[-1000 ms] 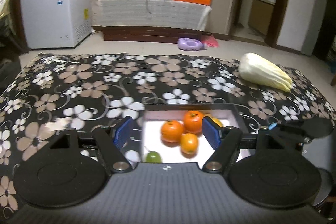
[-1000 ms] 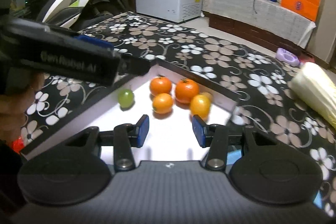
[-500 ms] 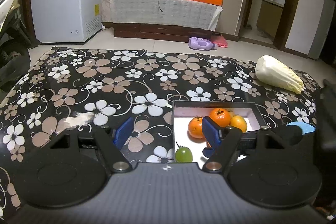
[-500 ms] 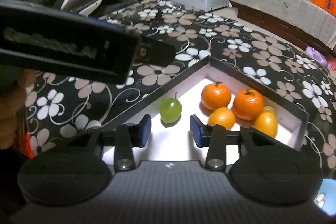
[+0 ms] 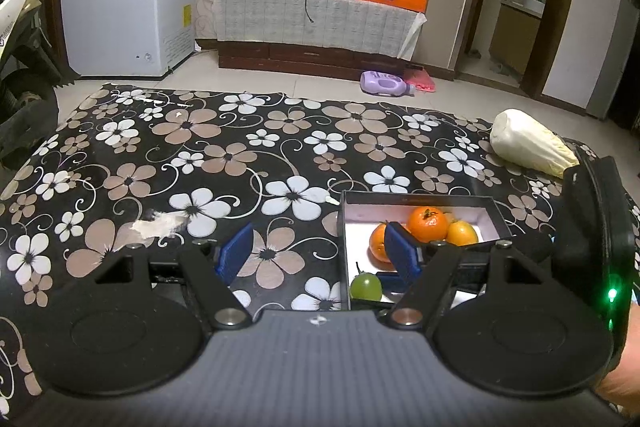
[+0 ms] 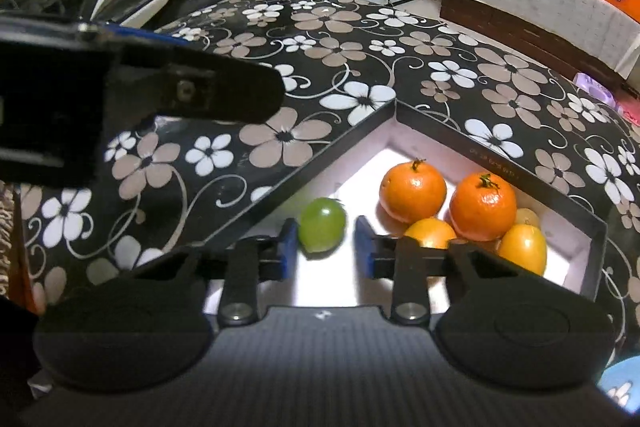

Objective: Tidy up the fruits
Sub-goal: 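Grasp the green grape in the tray with the right tool, then grasp a small tangerine with the left tool while the right tool holds the grape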

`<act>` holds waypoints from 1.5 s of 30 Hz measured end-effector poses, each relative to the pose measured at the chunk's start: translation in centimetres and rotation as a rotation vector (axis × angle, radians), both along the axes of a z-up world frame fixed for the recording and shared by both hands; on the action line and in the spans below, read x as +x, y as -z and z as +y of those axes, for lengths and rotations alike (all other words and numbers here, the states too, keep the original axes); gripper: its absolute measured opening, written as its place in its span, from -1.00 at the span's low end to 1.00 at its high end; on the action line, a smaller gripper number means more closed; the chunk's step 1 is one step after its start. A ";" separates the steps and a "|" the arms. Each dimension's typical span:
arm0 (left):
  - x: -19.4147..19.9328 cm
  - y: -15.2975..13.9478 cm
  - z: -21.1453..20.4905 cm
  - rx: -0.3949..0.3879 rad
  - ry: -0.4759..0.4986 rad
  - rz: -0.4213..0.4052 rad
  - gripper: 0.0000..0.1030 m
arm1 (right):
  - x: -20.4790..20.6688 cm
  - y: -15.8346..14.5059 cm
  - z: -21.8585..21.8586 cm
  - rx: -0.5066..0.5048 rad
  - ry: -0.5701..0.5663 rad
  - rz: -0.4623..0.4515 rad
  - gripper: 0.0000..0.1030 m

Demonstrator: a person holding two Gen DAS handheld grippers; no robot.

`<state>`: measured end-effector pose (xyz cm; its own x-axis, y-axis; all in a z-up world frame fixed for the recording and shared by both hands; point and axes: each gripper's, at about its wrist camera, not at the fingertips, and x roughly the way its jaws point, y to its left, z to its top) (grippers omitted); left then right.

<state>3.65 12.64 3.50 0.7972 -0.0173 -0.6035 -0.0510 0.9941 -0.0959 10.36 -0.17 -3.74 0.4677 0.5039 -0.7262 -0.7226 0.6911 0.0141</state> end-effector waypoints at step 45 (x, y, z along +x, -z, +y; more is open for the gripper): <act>6.5 6.7 -10.9 0.053 0.104 0.173 0.08 | -2.7 -6.3 -15.1 0.129 0.237 -0.103 -0.43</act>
<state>10.17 1.72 -3.16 0.6769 -0.0588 -0.7338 0.0414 0.9983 -0.0418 7.65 -15.25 2.60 0.6515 0.4571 -0.6055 -0.5433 0.8382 0.0481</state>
